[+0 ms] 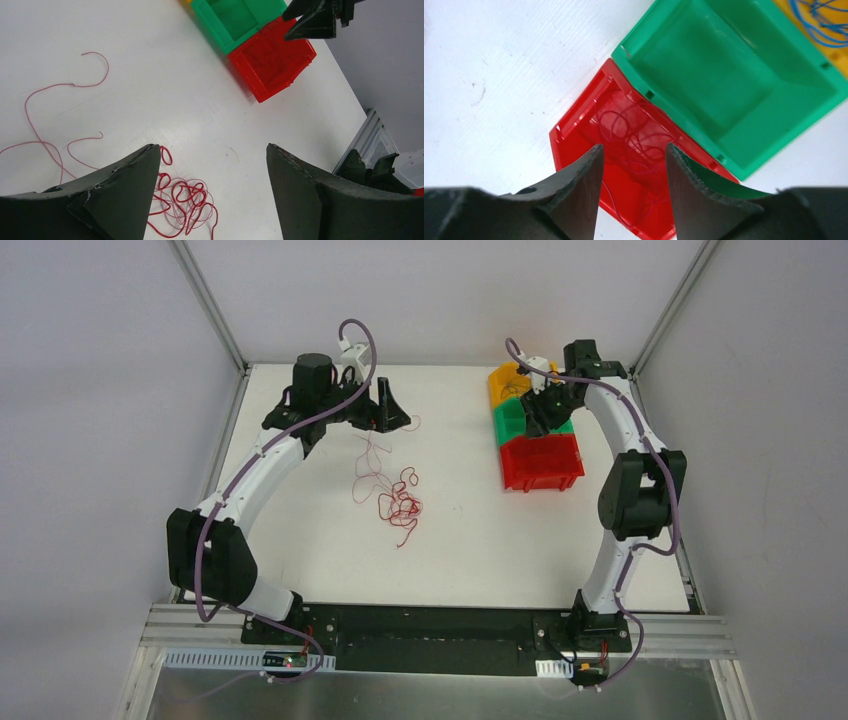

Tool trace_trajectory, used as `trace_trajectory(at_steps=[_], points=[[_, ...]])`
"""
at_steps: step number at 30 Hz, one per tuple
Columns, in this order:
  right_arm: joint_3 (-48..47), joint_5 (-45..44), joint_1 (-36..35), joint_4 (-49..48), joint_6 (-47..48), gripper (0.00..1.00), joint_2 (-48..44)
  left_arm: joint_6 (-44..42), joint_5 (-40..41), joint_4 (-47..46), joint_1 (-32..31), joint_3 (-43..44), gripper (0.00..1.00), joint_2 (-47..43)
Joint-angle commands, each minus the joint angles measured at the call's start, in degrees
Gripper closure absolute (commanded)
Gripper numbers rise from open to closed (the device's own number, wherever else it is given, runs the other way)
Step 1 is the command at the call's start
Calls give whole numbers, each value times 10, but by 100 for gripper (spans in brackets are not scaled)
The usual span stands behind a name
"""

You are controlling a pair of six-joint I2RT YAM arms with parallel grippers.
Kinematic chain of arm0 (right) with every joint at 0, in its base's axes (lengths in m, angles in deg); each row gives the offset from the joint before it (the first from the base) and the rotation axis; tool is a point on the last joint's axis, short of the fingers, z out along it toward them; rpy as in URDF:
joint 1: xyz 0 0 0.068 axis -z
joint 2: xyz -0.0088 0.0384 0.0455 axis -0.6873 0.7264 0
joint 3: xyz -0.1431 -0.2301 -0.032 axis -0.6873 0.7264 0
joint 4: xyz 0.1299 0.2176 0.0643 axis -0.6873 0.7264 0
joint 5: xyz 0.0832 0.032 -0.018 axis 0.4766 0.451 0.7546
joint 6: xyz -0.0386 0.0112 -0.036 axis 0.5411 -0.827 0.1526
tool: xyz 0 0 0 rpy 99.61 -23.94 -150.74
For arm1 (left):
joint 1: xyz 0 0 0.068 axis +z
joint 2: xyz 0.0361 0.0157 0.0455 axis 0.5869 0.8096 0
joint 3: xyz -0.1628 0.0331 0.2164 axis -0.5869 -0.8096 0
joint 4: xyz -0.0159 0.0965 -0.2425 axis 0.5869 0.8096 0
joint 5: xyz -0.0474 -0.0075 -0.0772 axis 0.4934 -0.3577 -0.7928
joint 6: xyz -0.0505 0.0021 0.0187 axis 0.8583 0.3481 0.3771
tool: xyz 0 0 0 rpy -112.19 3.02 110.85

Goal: Untangle the cables

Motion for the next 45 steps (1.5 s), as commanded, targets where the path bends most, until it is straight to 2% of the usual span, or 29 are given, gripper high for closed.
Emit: trace_trajectory(at_steps=[1, 5, 8, 10, 21, 26, 27, 31, 36, 39, 42, 45], points=[[15, -17, -20, -11, -57, 50, 12, -10, 10, 5, 12, -10, 20, -41], [40, -30, -22, -19, -57, 55, 10, -6, 13, 6, 24, -19, 20, -46], [64, -35, -23, -34, -53, 84, 1, -3, 15, 6, 28, -25, 20, -48], [67, -40, -22, -24, -52, 99, 0, -3, 15, 8, 31, -27, 20, -51], [120, -43, -18, 19, -61, 100, -29, -30, 15, 32, 43, -54, 20, -67], [86, -51, -19, 9, -92, 100, 0, -88, 33, 130, 43, -37, 17, -41], [69, -52, -17, 11, -99, 96, 4, -108, 34, 154, 43, -31, 16, -34], [39, -14, -13, 27, -107, 68, -18, -164, 27, 244, 43, -23, 16, -4], [51, 79, -29, 44, -132, 40, -89, -188, 21, 277, 43, -53, 20, 41], [61, 93, -80, 29, -170, 33, -106, -175, 23, 277, 47, -54, 26, 84], [57, 90, -143, -30, -252, 30, -87, -156, 24, 277, 49, -36, 32, 135], [30, 77, -199, -103, -361, 32, -38, -136, 18, 277, 66, -29, 46, 175]])
